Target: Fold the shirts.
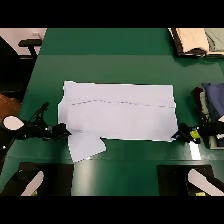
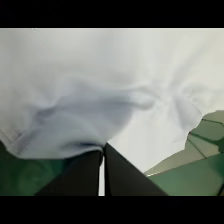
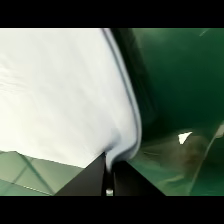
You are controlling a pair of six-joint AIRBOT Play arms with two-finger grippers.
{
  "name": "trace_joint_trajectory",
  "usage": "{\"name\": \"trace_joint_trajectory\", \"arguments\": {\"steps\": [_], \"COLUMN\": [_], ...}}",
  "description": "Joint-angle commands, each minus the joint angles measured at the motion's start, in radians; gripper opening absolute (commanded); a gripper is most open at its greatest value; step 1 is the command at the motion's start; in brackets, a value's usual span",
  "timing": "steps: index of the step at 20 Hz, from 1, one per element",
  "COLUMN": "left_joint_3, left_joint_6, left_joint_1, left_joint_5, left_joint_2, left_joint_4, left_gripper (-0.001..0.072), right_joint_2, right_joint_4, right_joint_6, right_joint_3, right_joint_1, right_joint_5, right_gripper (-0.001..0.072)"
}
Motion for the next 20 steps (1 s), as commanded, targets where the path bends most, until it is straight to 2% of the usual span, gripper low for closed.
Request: {"name": "trace_joint_trajectory", "arguments": {"steps": [1, 3, 6, 8, 10, 12, 15, 20], "left_joint_3": [0.076, 0.088, 0.090, 0.116, 0.165, 0.217, 0.290, 0.415], "left_joint_6": [-0.019, -0.049, -0.085, -0.109, -0.111, -0.105, -0.037, 0.087], "left_joint_1": [0.000, 0.000, 0.000, 0.000, 0.000, 0.000, 0.000, 0.000], "left_joint_5": [-0.149, -0.224, -0.439, -0.507, -0.457, -0.339, -0.186, 0.017], "left_joint_2": [0.053, 0.147, 0.271, 0.301, 0.285, 0.234, 0.083, -0.269], "left_joint_4": [0.180, 0.230, 0.200, 0.192, 0.185, 0.184, 0.183, 0.132], "left_gripper": [0.0020, 0.0020, 0.0020, 0.0020, 0.0020, 0.0020, 0.0020, 0.0022], "right_joint_2": [0.039, 0.114, 0.251, 0.328, 0.367, 0.340, 0.199, -0.101], "right_joint_4": [-0.083, -0.145, -0.211, -0.246, -0.241, -0.233, -0.221, -0.207], "right_joint_6": [0.001, 0.004, 0.011, 0.050, 0.068, 0.074, 0.074, 0.075], "right_joint_3": [0.076, 0.110, 0.137, 0.169, 0.221, 0.283, 0.373, 0.552], "right_joint_1": [0.084, 0.112, 0.125, 0.125, 0.126, 0.126, 0.153, 0.263], "right_joint_5": [0.093, 0.174, 0.305, 0.343, 0.312, 0.260, 0.204, 0.057], "right_gripper": [0.0018, 0.0018, 0.0018, 0.0017, 0.0017, 0.0016, 0.0017, 0.0017]}}
